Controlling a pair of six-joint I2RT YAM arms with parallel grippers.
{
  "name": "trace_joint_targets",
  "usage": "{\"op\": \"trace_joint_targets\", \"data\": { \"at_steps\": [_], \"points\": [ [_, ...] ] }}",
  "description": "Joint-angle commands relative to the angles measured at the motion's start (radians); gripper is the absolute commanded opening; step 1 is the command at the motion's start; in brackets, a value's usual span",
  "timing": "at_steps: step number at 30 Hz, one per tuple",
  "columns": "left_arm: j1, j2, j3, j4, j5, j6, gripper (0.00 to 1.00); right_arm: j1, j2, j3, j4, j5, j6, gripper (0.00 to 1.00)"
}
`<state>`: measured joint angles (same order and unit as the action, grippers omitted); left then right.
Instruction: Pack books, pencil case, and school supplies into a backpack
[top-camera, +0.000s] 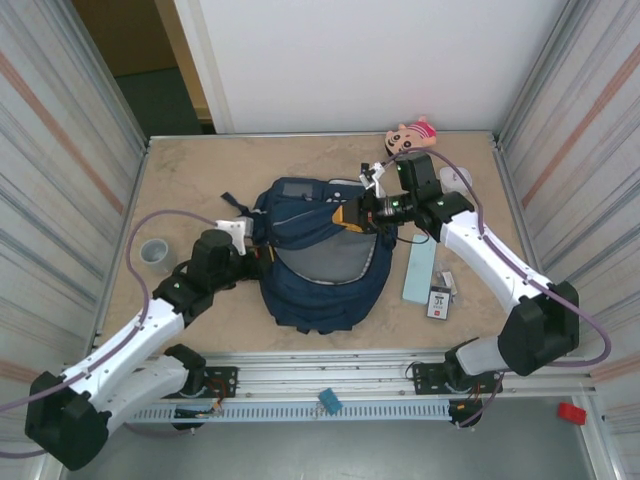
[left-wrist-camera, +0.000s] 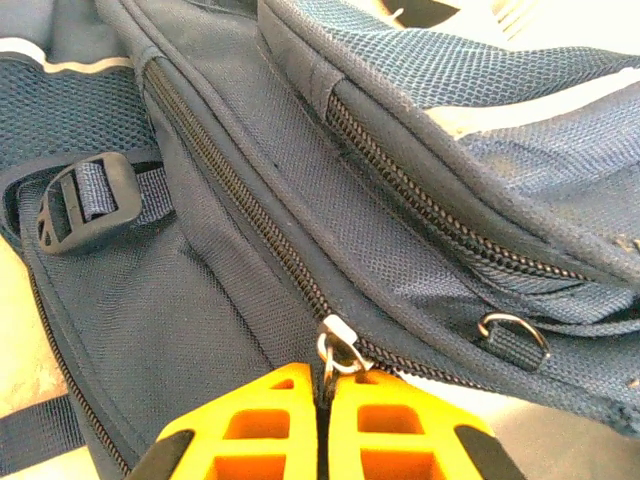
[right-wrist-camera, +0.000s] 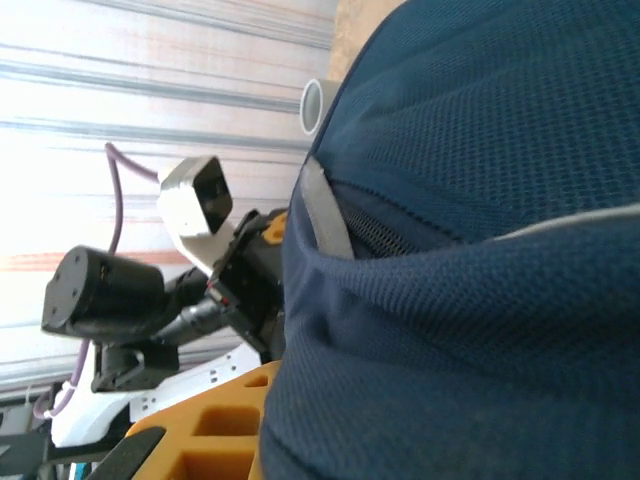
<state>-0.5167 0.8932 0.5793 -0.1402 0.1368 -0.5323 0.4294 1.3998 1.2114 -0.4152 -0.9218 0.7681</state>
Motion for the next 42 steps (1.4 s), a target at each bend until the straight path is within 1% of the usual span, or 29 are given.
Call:
{"op": "trace_joint_targets", "data": {
  "at_steps": [1, 3, 6, 7, 10, 12, 13, 14, 15, 16, 17, 18, 21, 23, 25, 27, 29, 30, 31, 33, 34, 35, 36, 38, 40, 42],
  "points": [
    [0.086, 0.042, -0.009, -0.025, -0.064, 0.076, 0.01, -0.03, -0.049, 0.105, -0.051, -0.2, -0.096, 0.04],
    [0.088, 0.05, 0.001, 0.003, 0.043, 0.125, 0.04, -0.035, -0.039, 0.112, -0.054, -0.193, -0.1, 0.04],
    [0.086, 0.038, 0.012, -0.005, 0.179, 0.181, 0.04, -0.042, -0.003, 0.12, -0.058, -0.194, -0.114, 0.03],
    [0.086, 0.029, 0.013, -0.03, 0.186, 0.19, 0.03, -0.044, 0.01, 0.128, -0.065, -0.202, -0.119, 0.03],
    [0.086, -0.004, 0.01, -0.092, 0.128, 0.221, 0.02, -0.046, 0.041, 0.167, -0.116, -0.207, -0.159, 0.02],
    [0.086, -0.024, -0.006, -0.061, 0.129, 0.216, 0.0, -0.046, 0.047, 0.188, -0.152, -0.19, -0.179, 0.03],
    [0.086, -0.031, -0.016, -0.031, 0.158, 0.21, 0.0, -0.045, 0.047, 0.188, -0.158, -0.167, -0.178, 0.06],
    [0.086, -0.034, -0.024, -0.007, 0.182, 0.191, 0.0, -0.045, 0.045, 0.185, -0.169, -0.13, -0.175, 0.14],
    [0.086, -0.033, -0.032, 0.02, 0.207, 0.172, 0.0, -0.043, 0.043, 0.177, -0.172, -0.092, -0.167, 0.24],
    [0.084, -0.03, -0.04, 0.048, 0.25, 0.152, 0.0, -0.041, 0.037, 0.16, -0.164, -0.043, -0.145, 0.39],
    [0.078, -0.027, -0.043, 0.062, 0.274, 0.135, 0.0, -0.037, 0.026, 0.13, -0.137, 0.016, -0.109, 0.52],
    [0.068, -0.026, -0.042, 0.067, 0.277, 0.121, 0.0, -0.032, 0.013, 0.091, -0.092, 0.06, -0.064, 0.57],
    [-0.007, -0.025, -0.057, 0.12, 0.269, 0.083, 0.0, -0.006, -0.049, -0.091, 0.15, 0.169, 0.129, 0.63],
    [-0.085, -0.016, -0.059, 0.145, 0.239, 0.075, 0.0, 0.031, -0.087, -0.201, 0.301, 0.252, 0.244, 0.66],
    [-0.164, 0.002, -0.054, 0.158, 0.191, 0.064, 0.0, 0.074, -0.117, -0.27, 0.376, 0.345, 0.307, 0.67],
    [-0.228, 0.027, -0.062, 0.21, 0.168, 0.031, 0.0, 0.122, -0.139, -0.316, 0.403, 0.456, 0.331, 0.67],
    [-0.281, 0.054, -0.066, 0.252, 0.146, 0.002, 0.0, 0.162, -0.152, -0.351, 0.428, 0.536, 0.352, 0.66],
    [-0.302, 0.065, -0.061, 0.258, 0.13, -0.008, 0.0, 0.176, -0.154, -0.363, 0.447, 0.551, 0.359, 0.63],
    [-0.315, 0.075, -0.057, 0.253, 0.114, -0.012, 0.0, 0.181, -0.152, -0.367, 0.452, 0.553, 0.358, 0.55],
    [-0.322, 0.083, -0.048, 0.212, 0.078, -0.016, 0.0, 0.175, -0.151, -0.355, 0.431, 0.533, 0.332, 0.33],
    [-0.321, 0.079, -0.045, 0.185, 0.053, -0.011, 0.0, 0.164, -0.152, -0.338, 0.403, 0.512, 0.304, 0.24],
    [-0.322, 0.071, -0.047, 0.169, 0.036, -0.002, 0.0, 0.149, -0.157, -0.32, 0.374, 0.488, 0.274, 0.19],
    [-0.321, 0.058, -0.047, 0.147, 0.016, 0.007, 0.0, 0.125, -0.159, -0.302, 0.345, 0.444, 0.238, 0.15],
    [-0.316, 0.032, -0.051, 0.101, -0.017, 0.028, 0.0, 0.059, -0.15, -0.253, 0.296, 0.304, 0.181, 0.09],
    [-0.305, 0.001, -0.056, 0.054, -0.043, 0.049, 0.0, -0.003, -0.122, -0.176, 0.22, 0.149, 0.103, 0.06],
    [-0.295, -0.025, -0.064, 0.022, -0.063, 0.068, 0.0, -0.032, -0.086, -0.082, 0.104, 0.056, 0.006, 0.05]
  ]
}}
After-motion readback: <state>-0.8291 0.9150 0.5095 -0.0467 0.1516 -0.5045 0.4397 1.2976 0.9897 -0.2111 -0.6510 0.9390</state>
